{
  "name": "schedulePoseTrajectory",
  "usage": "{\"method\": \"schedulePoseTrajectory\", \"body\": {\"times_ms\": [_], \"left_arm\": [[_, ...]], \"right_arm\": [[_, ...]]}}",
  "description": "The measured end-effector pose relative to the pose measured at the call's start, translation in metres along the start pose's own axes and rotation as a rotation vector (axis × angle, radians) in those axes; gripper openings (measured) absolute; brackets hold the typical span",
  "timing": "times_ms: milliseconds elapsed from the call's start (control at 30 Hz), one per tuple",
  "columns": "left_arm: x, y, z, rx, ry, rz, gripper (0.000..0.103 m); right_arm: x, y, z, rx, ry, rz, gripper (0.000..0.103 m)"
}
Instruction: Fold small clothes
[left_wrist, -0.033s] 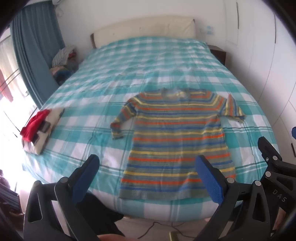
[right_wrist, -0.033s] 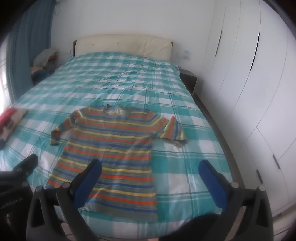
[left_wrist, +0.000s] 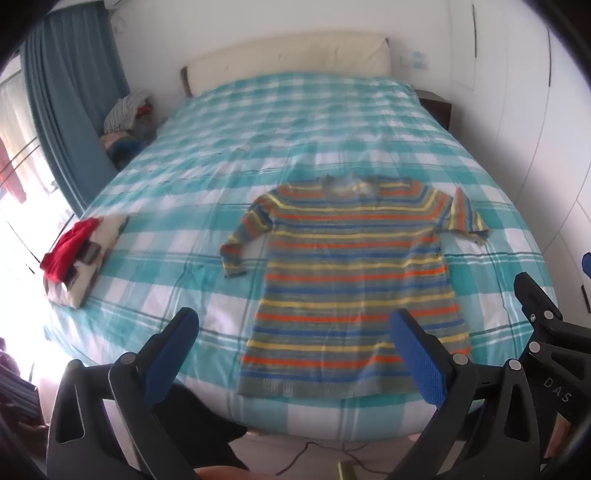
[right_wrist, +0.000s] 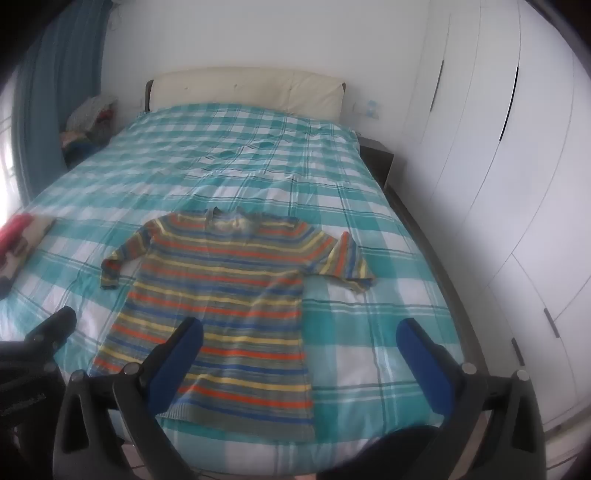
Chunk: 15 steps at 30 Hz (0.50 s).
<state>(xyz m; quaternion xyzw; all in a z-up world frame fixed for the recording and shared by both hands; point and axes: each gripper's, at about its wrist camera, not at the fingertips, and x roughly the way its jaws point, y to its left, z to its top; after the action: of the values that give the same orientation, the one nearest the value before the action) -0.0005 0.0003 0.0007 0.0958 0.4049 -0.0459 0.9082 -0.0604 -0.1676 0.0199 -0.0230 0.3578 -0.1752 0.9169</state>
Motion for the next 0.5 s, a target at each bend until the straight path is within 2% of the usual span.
{"method": "schedulePoseTrajectory", "body": {"times_ms": [500], "left_arm": [[-0.0002,0.0005,-0.0001,0.000,0.004,0.000,0.103]], "right_arm": [[0.0062,0.0014,-0.0029,-0.006,0.020,-0.001,0.103]]}}
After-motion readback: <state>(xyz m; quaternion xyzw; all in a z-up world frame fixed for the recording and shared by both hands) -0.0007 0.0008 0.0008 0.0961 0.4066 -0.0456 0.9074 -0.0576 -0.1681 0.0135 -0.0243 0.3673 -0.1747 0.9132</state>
